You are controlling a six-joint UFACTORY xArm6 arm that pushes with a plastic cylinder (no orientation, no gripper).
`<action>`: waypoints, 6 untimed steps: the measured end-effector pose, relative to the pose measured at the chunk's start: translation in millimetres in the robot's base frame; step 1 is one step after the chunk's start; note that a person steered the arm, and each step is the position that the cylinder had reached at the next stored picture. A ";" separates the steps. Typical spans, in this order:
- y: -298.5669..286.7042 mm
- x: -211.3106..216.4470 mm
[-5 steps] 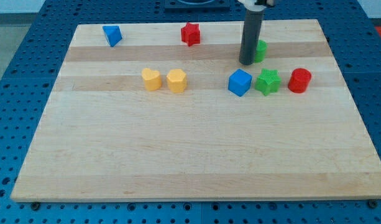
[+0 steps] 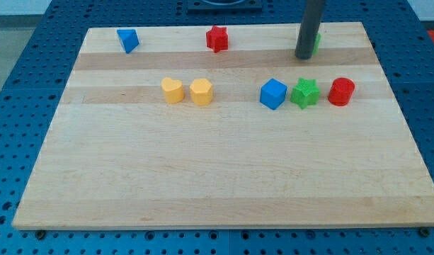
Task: Move the green circle parallel to red star
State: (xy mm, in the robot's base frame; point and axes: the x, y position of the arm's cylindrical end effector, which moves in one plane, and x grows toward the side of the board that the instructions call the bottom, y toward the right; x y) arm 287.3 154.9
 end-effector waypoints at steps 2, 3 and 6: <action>13.0 -11.1; 13.0 -11.6; -1.7 12.0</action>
